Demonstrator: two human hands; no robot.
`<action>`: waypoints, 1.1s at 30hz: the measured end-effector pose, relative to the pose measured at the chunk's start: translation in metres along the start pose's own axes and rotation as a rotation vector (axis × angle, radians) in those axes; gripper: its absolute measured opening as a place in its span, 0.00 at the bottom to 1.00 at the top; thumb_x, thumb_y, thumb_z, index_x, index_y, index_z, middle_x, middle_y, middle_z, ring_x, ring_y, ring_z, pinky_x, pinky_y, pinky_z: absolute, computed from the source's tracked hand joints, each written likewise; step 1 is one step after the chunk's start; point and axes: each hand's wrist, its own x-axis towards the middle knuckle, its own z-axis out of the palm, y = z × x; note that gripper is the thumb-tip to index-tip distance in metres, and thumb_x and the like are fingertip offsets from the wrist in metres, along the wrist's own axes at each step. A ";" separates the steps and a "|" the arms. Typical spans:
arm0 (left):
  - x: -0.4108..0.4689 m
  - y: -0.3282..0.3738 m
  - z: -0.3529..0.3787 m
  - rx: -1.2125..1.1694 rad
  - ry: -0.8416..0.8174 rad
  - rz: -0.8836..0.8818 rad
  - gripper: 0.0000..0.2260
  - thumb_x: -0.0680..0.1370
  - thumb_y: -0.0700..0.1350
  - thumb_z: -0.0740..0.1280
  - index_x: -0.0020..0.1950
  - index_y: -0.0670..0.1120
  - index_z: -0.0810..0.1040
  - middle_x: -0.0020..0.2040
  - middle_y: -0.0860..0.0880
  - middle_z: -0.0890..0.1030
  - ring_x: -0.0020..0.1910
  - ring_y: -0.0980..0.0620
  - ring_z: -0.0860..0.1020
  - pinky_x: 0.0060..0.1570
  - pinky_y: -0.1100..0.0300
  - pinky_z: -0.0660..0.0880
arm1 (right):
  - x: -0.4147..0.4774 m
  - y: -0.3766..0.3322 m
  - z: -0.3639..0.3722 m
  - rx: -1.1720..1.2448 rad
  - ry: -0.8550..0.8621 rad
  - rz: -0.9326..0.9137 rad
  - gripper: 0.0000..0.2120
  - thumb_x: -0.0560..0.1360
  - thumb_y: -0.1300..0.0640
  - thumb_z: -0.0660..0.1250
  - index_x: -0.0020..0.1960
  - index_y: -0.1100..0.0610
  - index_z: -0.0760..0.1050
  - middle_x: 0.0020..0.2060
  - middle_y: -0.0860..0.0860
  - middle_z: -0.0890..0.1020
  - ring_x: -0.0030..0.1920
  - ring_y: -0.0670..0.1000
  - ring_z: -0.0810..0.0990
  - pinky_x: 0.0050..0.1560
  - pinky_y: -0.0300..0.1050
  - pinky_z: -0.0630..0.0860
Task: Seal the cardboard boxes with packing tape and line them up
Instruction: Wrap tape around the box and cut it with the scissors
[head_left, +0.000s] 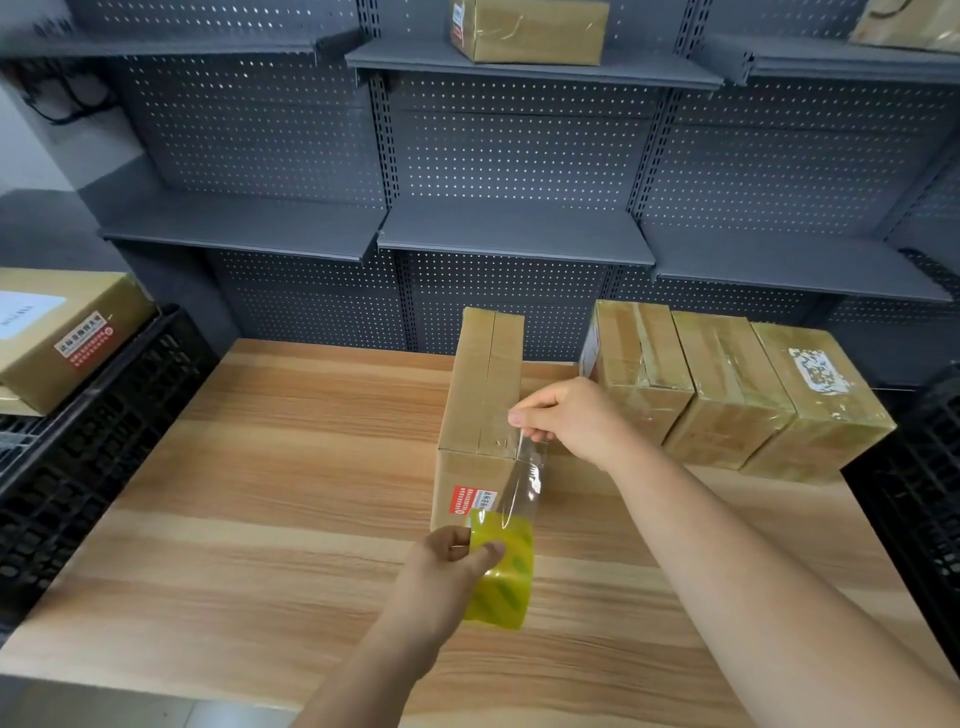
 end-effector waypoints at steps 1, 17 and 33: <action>-0.001 0.000 -0.001 -0.010 0.006 0.002 0.06 0.76 0.45 0.72 0.50 0.44 0.82 0.42 0.47 0.86 0.42 0.47 0.85 0.44 0.54 0.81 | 0.000 0.000 0.001 0.003 0.004 -0.007 0.02 0.73 0.55 0.74 0.46 0.51 0.85 0.37 0.48 0.86 0.36 0.43 0.81 0.45 0.41 0.79; -0.001 0.007 0.000 0.000 -0.011 -0.003 0.05 0.76 0.46 0.71 0.49 0.47 0.83 0.42 0.51 0.86 0.42 0.52 0.84 0.41 0.58 0.79 | 0.008 0.004 0.004 -0.031 0.018 0.021 0.03 0.75 0.52 0.73 0.45 0.51 0.83 0.39 0.49 0.85 0.39 0.46 0.80 0.47 0.43 0.77; 0.022 -0.004 -0.002 -0.022 -0.026 -0.083 0.13 0.69 0.53 0.75 0.47 0.47 0.84 0.44 0.47 0.86 0.46 0.44 0.84 0.54 0.41 0.79 | 0.020 0.020 0.021 0.020 0.203 0.042 0.17 0.67 0.52 0.79 0.47 0.53 0.72 0.42 0.47 0.77 0.40 0.48 0.75 0.39 0.41 0.71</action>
